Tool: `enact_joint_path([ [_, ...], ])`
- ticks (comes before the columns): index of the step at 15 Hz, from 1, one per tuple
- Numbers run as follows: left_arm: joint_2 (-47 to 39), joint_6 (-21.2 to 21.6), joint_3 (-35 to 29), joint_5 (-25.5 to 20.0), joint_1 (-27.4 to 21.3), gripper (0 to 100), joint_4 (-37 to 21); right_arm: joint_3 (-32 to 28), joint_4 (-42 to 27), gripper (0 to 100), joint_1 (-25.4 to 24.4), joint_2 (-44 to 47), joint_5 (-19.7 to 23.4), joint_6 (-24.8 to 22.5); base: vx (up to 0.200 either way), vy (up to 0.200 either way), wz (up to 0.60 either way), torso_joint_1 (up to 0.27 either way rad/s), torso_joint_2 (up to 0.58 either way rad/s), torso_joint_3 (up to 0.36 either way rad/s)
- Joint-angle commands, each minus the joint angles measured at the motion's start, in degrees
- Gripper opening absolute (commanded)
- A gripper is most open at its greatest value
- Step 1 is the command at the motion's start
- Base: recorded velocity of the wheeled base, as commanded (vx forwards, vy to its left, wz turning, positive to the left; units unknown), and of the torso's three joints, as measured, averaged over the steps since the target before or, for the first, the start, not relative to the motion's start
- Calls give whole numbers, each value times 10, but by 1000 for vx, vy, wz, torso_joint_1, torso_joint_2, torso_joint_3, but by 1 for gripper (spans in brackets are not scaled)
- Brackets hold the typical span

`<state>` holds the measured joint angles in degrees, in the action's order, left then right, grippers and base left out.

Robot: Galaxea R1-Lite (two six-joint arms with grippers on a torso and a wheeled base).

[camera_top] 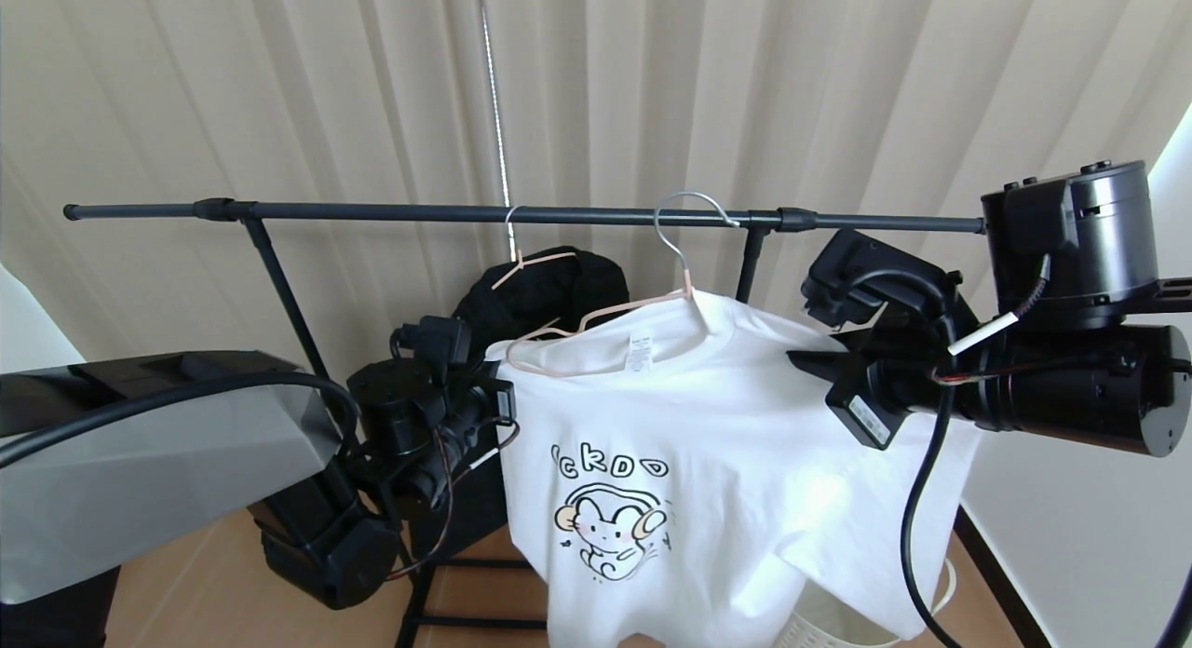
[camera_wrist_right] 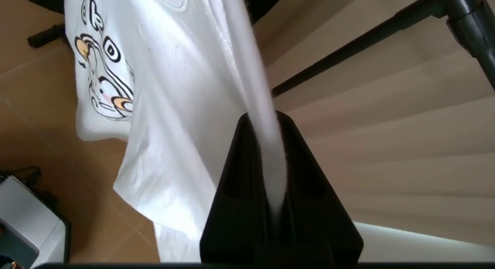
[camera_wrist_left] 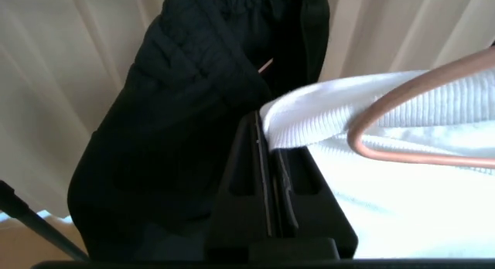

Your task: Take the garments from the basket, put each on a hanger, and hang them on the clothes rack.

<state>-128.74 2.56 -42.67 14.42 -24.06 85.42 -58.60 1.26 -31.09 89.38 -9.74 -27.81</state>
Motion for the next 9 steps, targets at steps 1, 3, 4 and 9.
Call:
enact_joint_path([
  [1,15,0,2,-13,7,0,-12,9,0,0,7,-10,-3,-3,0,0,0,0,0,0],
  [3,31,-1,2,-31,10,0,-38,16,0,0,14,-17,-3,-6,0,0,0,0,0,0],
  [4,45,-1,0,-50,16,0,-61,18,0,0,25,-20,-4,-15,0,0,0,0,0,0],
  [9,95,2,-31,-129,18,0,-206,75,105,0,58,-21,-6,-39,0,0,0,0,0,0],
])
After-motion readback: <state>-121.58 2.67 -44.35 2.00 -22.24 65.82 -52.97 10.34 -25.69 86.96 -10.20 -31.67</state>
